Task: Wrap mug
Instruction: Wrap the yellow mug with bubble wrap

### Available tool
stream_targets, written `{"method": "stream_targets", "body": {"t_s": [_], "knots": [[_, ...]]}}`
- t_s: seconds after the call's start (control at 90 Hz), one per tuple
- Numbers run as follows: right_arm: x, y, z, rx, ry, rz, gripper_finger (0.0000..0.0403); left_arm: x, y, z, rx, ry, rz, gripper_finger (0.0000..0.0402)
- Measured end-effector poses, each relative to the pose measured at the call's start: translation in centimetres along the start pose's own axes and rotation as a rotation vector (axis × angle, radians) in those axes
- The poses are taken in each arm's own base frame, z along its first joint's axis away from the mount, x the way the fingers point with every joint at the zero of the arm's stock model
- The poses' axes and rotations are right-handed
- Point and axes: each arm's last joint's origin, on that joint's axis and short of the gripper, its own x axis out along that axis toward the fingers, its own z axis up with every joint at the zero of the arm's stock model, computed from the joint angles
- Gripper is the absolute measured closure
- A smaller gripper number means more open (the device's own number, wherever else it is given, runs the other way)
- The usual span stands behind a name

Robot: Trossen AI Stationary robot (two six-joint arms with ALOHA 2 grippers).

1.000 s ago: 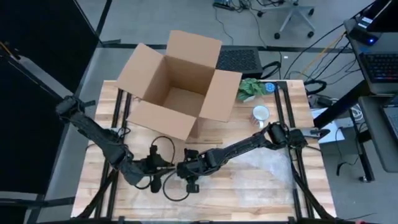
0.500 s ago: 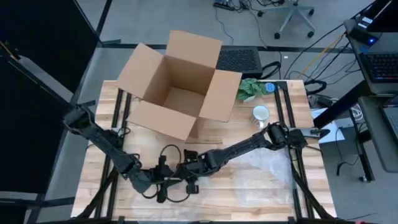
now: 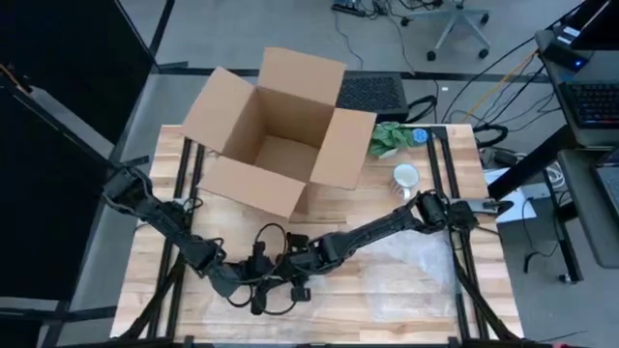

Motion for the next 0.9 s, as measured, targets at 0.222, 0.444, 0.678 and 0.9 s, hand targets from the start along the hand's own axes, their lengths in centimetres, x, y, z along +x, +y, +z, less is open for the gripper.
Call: {"method": "stream_targets", "body": {"t_s": [0.222,0.444,0.678,0.9], "knots": [[-0.4,1.2,0.2,-0.029,-0.001,0.007,0.0403,-0.3,-0.6,-0.5,-0.003,0.048,-0.061,0.0338],[-1.4,2.1,1.3,-0.061,-0.05,0.035,0.0403,-1.0,-1.3,-1.4,0.004,0.116,-0.139,0.0338],[-2.2,2.5,2.4,-0.09,-0.113,0.05,0.0403,-1.9,-1.5,-1.3,-0.02,0.124,-0.126,0.0338],[-2.2,2.2,2.0,-0.07,-0.062,0.027,0.0403,-1.7,-1.5,-0.8,-0.052,0.065,-0.109,0.0338]]}}
